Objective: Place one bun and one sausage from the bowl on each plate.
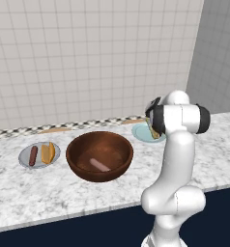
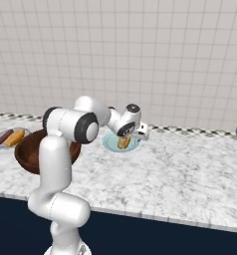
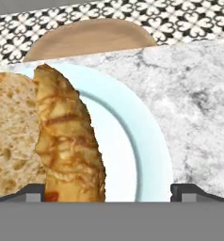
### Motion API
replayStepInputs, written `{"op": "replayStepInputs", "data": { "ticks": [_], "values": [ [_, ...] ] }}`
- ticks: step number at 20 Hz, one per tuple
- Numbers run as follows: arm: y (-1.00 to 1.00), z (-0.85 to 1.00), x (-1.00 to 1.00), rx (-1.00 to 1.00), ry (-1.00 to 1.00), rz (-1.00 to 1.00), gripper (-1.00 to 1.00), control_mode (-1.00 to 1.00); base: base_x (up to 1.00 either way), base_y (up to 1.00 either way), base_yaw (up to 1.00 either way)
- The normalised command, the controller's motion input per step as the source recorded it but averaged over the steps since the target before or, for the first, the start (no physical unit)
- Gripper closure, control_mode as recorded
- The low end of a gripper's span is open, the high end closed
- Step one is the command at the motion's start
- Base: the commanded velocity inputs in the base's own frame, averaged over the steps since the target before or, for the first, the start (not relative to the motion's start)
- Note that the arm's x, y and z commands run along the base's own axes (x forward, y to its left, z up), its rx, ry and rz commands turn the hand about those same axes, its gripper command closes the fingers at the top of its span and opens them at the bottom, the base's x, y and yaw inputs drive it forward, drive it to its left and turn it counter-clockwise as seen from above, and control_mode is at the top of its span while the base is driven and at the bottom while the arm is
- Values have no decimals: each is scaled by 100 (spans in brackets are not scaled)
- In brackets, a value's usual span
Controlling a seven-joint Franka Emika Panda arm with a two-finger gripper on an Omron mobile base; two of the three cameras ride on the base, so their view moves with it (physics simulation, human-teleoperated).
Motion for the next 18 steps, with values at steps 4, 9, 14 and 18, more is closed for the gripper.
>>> {"op": "replayStepInputs", "data": {
  "ticks": [4, 9, 14, 18],
  "values": [
    [0, -28, -13, 0, -26, 0, -100, -100, 0, 0, 0],
    [-2, 41, -7, 0, -21, 0, -100, -100, 0, 0, 0],
    [0, 19, 4, 1, -27, 1, -100, -100, 0, 0, 0],
    [-2, -11, 14, 5, -36, 5, -100, -100, 0, 0, 0]
  ]
}}
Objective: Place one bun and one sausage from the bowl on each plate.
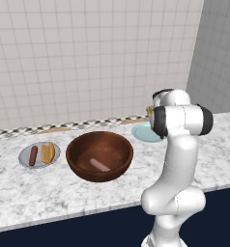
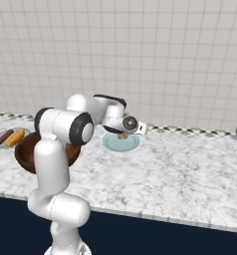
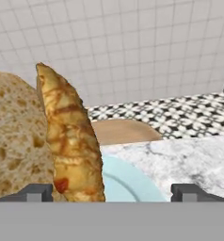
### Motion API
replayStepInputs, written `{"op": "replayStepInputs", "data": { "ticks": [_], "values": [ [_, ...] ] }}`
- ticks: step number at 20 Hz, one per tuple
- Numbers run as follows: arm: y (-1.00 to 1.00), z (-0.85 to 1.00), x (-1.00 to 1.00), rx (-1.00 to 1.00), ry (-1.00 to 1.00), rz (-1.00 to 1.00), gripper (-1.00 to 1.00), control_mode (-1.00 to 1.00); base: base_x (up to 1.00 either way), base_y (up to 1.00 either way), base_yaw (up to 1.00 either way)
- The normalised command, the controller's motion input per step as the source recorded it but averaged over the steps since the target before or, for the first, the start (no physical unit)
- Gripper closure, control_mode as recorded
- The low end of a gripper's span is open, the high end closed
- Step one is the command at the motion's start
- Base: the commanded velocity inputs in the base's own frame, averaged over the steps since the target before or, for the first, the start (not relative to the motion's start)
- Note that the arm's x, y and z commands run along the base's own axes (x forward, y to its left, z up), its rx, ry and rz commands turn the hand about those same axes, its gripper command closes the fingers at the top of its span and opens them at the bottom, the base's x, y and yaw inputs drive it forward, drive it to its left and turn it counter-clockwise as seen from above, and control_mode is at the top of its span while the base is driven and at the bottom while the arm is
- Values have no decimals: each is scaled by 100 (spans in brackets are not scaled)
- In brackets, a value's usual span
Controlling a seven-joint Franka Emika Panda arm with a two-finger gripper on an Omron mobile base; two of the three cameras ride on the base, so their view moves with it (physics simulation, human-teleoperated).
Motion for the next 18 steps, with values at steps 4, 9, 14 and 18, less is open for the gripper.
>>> {"op": "replayStepInputs", "data": {
  "ticks": [4, 9, 14, 18],
  "values": [
    [-3, -62, 0, 0, -24, 5, -100, -100, 0, 0, 0],
    [-6, -54, -6, 0, -16, 4, -100, -100, 0, 0, 0],
    [-30, -6, -24, 0, -9, 1, -100, -100, 0, 0, 0],
    [-1, 77, -9, -1, 2, 0, -100, -100, 0, 0, 0]
  ]
}}
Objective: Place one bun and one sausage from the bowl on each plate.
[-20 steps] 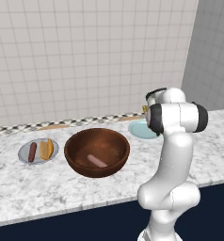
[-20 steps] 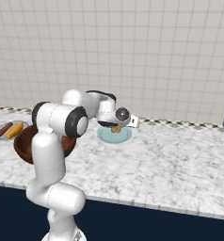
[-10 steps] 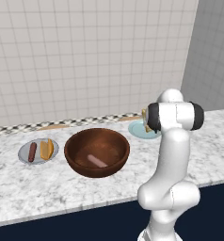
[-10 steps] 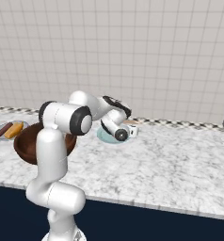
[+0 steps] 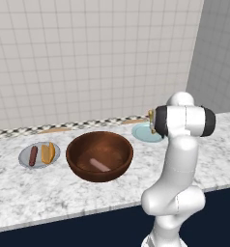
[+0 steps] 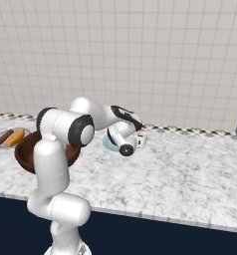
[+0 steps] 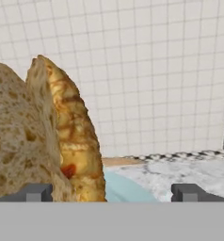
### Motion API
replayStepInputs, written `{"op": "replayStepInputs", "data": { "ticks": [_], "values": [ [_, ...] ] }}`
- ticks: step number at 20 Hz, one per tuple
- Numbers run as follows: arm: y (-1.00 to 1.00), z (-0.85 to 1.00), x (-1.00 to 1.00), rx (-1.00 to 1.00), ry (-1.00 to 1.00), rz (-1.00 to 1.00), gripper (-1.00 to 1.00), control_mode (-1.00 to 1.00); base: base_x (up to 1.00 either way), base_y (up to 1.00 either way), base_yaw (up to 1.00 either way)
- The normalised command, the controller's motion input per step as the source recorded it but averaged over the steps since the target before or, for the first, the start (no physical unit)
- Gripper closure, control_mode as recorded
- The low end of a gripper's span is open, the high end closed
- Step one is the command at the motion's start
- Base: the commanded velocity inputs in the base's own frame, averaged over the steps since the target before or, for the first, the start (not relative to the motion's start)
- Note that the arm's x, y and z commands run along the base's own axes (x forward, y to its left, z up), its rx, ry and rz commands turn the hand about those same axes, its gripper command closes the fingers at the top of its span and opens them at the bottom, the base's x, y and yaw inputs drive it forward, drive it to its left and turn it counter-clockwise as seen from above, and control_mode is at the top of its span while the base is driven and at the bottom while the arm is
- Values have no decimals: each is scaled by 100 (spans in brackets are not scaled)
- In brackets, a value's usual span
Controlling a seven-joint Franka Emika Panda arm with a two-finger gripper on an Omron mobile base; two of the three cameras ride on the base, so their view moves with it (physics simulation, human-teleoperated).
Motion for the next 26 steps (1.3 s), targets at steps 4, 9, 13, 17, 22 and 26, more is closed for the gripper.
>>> {"op": "replayStepInputs", "data": {
  "ticks": [4, 9, 13, 17, 22, 26],
  "values": [
    [0, -10, -11, -14, 2, 0, -100, -100, 0, 0, 0],
    [0, -61, -15, -15, 2, 0, -100, -100, 0, 0, 0],
    [-2, -89, -28, -1, 0, 0, -100, -100, 0, 0, 0],
    [-5, -62, -52, -3, 7, 0, -100, -100, 0, 0, 0],
    [-1, -99, -93, -10, 18, 0, -100, -100, 0, 0, 0],
    [-9, 9, -37, -4, 8, -1, -100, -100, 0, 0, 0]
  ]
}}
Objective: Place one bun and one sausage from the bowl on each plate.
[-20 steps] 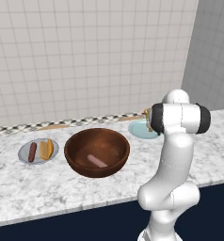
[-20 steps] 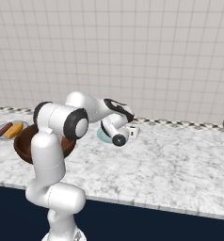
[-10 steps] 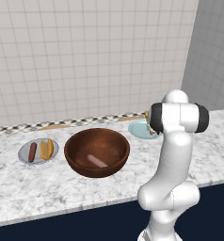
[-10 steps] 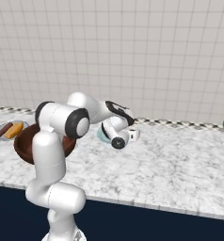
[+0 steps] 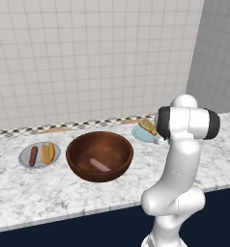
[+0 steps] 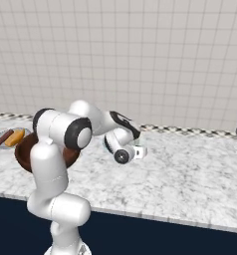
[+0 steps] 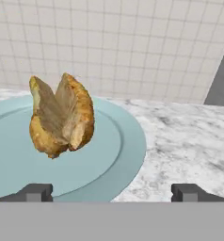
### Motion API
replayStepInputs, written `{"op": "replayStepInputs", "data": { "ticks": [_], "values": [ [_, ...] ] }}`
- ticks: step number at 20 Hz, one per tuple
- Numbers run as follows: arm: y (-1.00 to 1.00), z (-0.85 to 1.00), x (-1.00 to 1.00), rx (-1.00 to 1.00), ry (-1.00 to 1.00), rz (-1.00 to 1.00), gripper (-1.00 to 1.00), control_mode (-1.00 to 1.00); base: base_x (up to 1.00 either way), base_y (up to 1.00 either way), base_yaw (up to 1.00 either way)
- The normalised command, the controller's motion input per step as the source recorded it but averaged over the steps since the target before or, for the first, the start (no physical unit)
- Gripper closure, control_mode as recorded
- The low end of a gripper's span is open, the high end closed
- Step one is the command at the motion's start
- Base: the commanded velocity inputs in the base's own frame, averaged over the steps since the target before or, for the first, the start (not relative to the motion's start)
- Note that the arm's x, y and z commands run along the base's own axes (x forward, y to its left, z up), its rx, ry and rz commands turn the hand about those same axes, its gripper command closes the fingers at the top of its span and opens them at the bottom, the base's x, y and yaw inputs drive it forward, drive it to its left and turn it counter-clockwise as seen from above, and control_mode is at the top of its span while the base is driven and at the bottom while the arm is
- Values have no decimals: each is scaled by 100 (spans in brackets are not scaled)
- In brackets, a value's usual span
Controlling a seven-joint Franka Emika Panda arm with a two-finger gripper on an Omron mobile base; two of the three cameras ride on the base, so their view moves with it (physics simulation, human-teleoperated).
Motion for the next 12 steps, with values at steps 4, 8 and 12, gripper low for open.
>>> {"op": "replayStepInputs", "data": {
  "ticks": [4, 8, 12],
  "values": [
    [-17, 100, 0, 1, 3, 0, -100, -100, 0, 0, 0],
    [0, 100, 0, 0, 27, 0, -100, -100, 0, 0, 0],
    [0, 100, 0, 0, 38, 0, -100, -100, 0, 0, 0]
  ]
}}
